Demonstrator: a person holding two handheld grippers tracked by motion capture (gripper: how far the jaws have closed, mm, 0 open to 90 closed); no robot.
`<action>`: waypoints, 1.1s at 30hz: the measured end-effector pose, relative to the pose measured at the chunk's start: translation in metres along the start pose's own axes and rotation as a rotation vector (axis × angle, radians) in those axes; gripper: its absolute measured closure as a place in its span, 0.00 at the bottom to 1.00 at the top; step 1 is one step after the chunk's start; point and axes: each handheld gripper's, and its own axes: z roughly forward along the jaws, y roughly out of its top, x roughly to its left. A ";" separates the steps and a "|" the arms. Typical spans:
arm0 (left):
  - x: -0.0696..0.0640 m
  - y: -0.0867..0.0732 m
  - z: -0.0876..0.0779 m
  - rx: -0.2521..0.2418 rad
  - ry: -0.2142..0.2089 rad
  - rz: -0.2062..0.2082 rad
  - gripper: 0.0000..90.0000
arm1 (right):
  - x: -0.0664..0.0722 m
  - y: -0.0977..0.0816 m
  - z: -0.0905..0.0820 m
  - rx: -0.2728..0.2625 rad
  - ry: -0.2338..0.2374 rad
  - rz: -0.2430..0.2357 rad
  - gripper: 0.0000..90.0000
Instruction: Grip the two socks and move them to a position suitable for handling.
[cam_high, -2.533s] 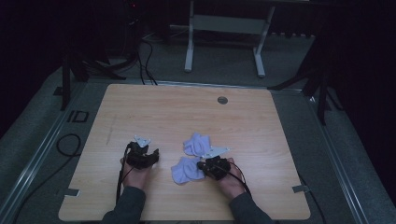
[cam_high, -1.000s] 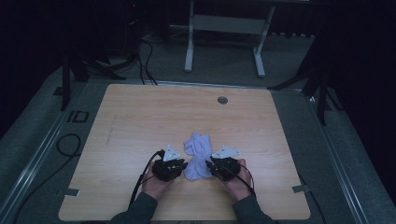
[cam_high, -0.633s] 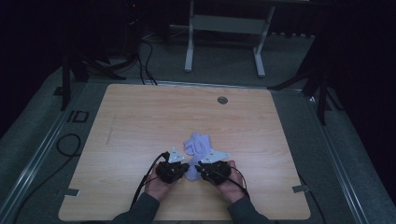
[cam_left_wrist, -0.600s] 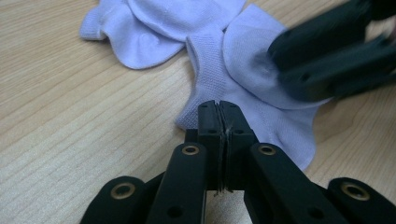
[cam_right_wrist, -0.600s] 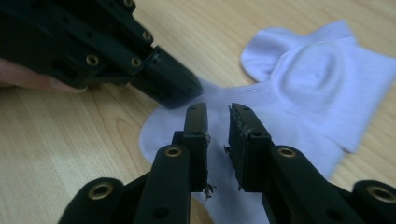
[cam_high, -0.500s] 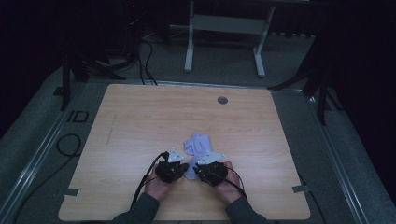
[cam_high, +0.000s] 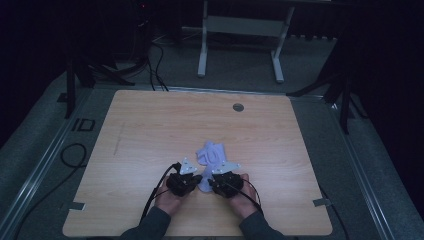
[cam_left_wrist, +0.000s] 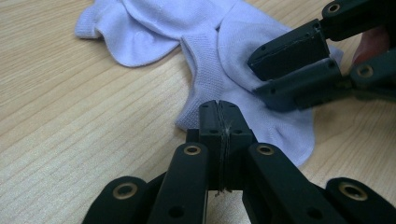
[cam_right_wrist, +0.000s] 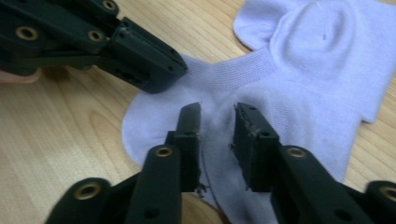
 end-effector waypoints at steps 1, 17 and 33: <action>0.000 0.000 0.000 0.000 0.000 0.000 1.00 | -0.001 0.000 0.000 0.003 -0.001 0.006 0.86; 0.000 -0.001 0.000 -0.010 0.011 0.005 0.99 | -0.028 0.000 -0.033 -0.050 0.084 0.191 0.97; 0.000 -0.001 0.001 -0.015 0.015 0.009 0.99 | -0.074 -0.026 -0.062 0.005 -0.092 0.265 0.90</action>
